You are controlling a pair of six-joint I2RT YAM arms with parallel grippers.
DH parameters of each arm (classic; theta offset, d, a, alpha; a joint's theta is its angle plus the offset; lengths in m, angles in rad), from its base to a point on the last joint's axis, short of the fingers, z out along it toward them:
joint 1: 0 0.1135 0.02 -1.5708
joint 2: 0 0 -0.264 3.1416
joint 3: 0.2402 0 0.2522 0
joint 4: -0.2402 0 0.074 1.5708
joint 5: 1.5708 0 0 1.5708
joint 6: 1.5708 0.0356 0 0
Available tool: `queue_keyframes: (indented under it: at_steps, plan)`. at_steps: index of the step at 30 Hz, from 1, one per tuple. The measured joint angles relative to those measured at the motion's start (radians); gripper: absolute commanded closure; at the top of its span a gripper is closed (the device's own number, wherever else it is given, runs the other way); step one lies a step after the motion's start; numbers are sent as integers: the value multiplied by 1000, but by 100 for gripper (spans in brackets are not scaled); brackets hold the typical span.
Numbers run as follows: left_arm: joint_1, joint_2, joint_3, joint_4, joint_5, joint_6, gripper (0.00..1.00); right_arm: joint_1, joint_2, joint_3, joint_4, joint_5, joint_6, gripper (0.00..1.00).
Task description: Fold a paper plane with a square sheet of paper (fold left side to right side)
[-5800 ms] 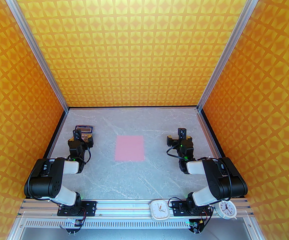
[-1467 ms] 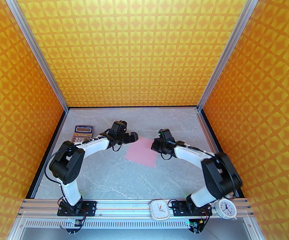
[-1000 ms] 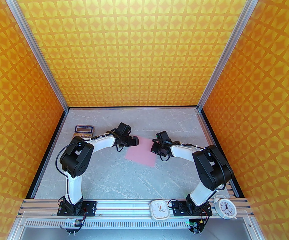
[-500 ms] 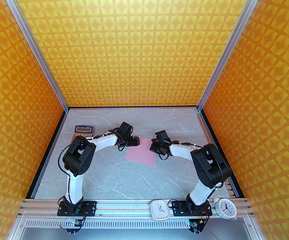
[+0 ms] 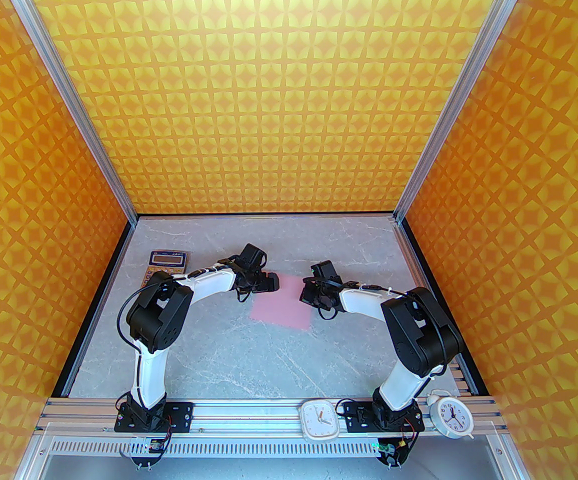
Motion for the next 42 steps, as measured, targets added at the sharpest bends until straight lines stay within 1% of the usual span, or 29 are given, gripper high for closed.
queue_keyframes:
  at_steps: [6,9,16,19,25,32,42]
  plan:
    - [-49,0,-18,63,106,-32,16,-1,-2,-3,4,-4,0,100]
    - [-63,0,-32,88,136,-38,15,-1,-3,-7,9,-4,0,100]
    - [-52,-11,-75,168,190,-63,15,-1,-6,-16,23,-4,0,100]
    - [-31,-11,-80,179,216,-70,15,-1,-10,-22,27,-4,0,100]
    - [8,-11,-80,180,209,-46,14,-1,-15,-27,29,-4,0,100]
    - [40,-21,-82,175,169,9,14,-1,-19,-31,29,-4,0,100]
    - [54,-17,-73,172,143,47,13,-1,-19,-31,29,-4,0,100]
